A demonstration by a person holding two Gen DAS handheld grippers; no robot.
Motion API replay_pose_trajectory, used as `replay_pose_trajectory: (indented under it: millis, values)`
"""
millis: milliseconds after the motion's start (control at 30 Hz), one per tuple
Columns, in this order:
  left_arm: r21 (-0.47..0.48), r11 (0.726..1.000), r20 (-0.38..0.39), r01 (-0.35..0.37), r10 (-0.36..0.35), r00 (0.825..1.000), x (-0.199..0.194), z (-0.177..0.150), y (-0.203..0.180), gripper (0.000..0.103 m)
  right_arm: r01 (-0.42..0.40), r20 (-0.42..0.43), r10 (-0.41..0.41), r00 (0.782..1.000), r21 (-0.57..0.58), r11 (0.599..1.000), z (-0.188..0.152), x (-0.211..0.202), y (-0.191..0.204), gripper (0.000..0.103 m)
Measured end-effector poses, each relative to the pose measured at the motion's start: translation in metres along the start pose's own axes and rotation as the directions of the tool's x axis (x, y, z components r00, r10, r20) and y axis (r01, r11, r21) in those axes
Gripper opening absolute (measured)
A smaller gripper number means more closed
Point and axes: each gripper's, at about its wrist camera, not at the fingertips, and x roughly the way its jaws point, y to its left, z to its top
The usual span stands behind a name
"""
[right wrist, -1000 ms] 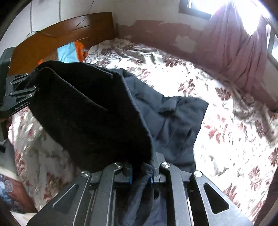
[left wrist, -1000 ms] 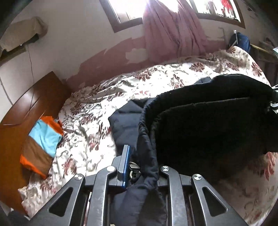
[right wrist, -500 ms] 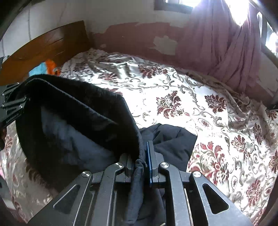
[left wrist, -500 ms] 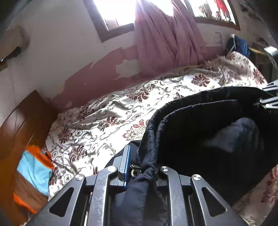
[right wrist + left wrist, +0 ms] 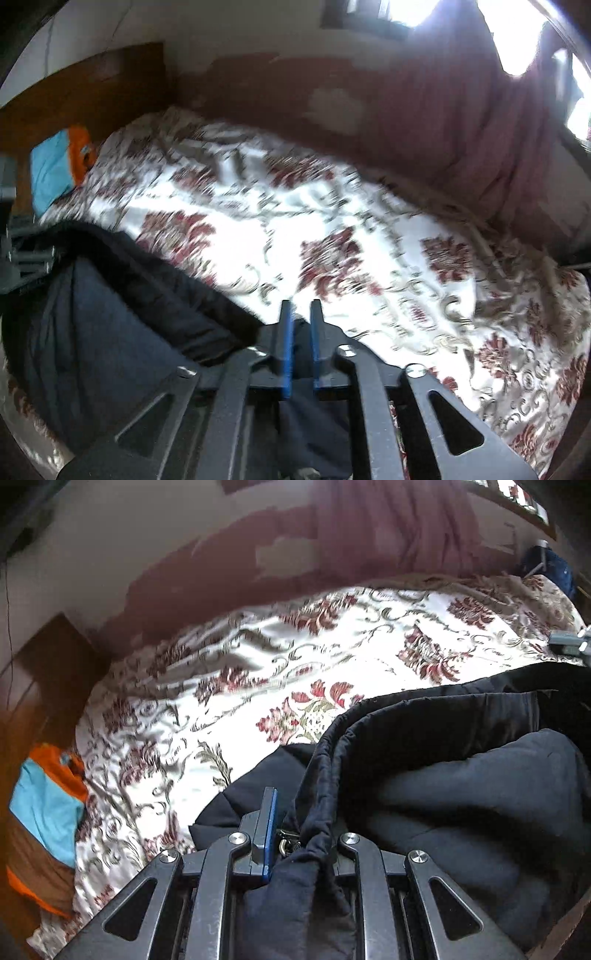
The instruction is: Fold large clothes
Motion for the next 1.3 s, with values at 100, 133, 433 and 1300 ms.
replay_pose_trajectory:
  millis: [100, 133, 433, 1300]
  values:
    - [0.011, 1.0, -0.052, 0.024, -0.023, 0.998, 0.017, 0.001, 0.002, 0.016, 0.026, 0.05, -0.031, 0.998, 0.09, 0.996, -0.001, -0.013, -0.022, 0.066]
    - [0.0, 0.999, -0.095, 0.045, -0.045, 0.994, 0.024, 0.002, 0.005, 0.017, 0.028, 0.068, -0.036, 0.997, 0.118, 0.993, -0.002, -0.018, -0.028, 0.066]
    - [-0.126, 0.962, 0.02, 0.241, -0.241, 0.97, -0.003, 0.001, 0.038, 0.03, 0.081, 0.096, -0.094, 0.991, 0.132, 0.988, -0.042, -0.049, -0.03, 0.085]
    - [-0.019, 0.948, 0.086, 0.319, -0.316, 0.945, -0.049, -0.069, -0.027, 0.087, -0.093, -0.006, 0.094, 0.996, -0.238, 0.967, -0.135, -0.061, 0.058, 0.085]
